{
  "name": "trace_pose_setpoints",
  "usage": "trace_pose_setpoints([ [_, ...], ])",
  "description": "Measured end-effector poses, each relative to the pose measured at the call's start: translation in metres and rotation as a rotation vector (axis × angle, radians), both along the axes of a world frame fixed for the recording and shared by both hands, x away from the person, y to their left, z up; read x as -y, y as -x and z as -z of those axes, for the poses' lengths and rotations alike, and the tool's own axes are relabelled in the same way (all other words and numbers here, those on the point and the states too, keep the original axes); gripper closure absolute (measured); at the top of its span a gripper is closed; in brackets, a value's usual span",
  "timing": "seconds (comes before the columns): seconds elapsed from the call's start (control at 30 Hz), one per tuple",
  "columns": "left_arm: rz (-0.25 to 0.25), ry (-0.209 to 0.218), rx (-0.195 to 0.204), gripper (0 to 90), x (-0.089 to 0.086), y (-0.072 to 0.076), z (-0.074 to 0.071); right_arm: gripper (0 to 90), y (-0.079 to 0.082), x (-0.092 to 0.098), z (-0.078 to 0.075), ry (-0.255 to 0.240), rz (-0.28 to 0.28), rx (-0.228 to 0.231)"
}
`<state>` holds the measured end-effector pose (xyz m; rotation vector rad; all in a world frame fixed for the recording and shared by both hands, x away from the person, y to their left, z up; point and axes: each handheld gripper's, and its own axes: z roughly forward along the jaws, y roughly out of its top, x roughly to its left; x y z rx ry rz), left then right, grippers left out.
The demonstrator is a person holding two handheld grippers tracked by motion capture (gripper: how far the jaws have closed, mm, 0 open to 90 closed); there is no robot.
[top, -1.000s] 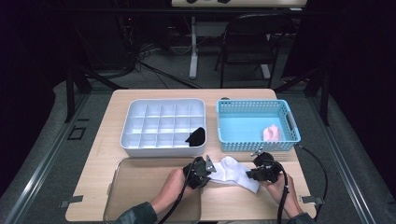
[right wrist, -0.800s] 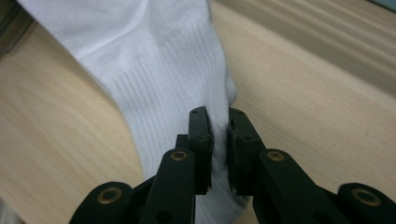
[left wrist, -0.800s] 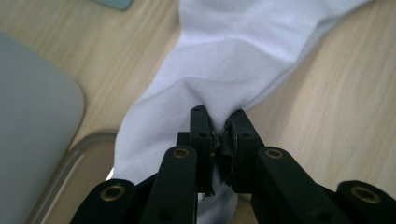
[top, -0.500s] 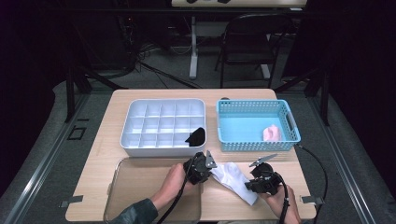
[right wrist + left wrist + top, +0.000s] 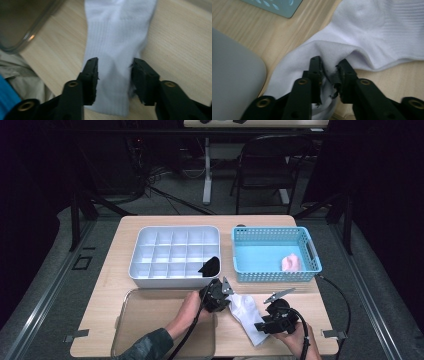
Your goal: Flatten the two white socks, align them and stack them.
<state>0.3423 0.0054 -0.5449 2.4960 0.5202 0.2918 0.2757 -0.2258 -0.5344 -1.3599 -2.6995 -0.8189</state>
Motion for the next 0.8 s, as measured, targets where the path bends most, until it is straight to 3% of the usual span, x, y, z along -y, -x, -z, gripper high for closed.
trace_pose_setpoints([
  [0.1, -0.012, -0.010, -0.003, 55.0, -0.006, 0.001, -0.006, 40.5, -0.002, 0.005, -0.010, -0.029, -0.005, 0.035],
  [0.17, -0.013, -0.044, -0.010, 47.6, -0.011, 0.004, -0.010, 34.8, -0.006, 0.006, -0.013, -0.009, 0.004, 0.065],
  [0.2, -0.020, -0.047, 0.002, 44.2, -0.012, 0.005, -0.011, 33.9, -0.010, 0.005, -0.012, -0.018, 0.007, 0.059],
  [0.3, -0.020, -0.067, -0.001, 38.9, -0.017, 0.006, -0.012, 34.4, -0.020, -0.001, -0.008, 0.029, -0.009, 0.070],
  [0.43, -0.007, -0.120, 0.007, 36.5, -0.010, 0.007, -0.005, 41.0, -0.033, -0.009, 0.003, 0.072, -0.030, 0.035],
  [0.57, 0.005, -0.170, 0.020, 41.2, 0.001, 0.008, 0.003, 50.5, -0.037, -0.012, 0.014, 0.092, -0.026, 0.004],
  [0.6, -0.003, -0.174, 0.029, 45.8, 0.002, 0.007, 0.005, 55.3, -0.038, -0.012, 0.015, 0.111, -0.029, -0.004],
  [0.67, 0.004, -0.182, 0.036, 55.2, 0.005, 0.007, 0.007, 62.4, -0.038, -0.013, 0.017, 0.080, -0.021, -0.010],
  [0.7, -0.001, -0.177, 0.034, 61.9, 0.006, 0.007, 0.007, 65.9, -0.037, -0.012, 0.018, 0.097, -0.026, -0.008],
  [0.8, 0.003, -0.174, 0.030, 76.0, 0.008, 0.009, 0.009, 76.0, -0.035, -0.011, 0.019, 0.055, -0.011, -0.027],
])
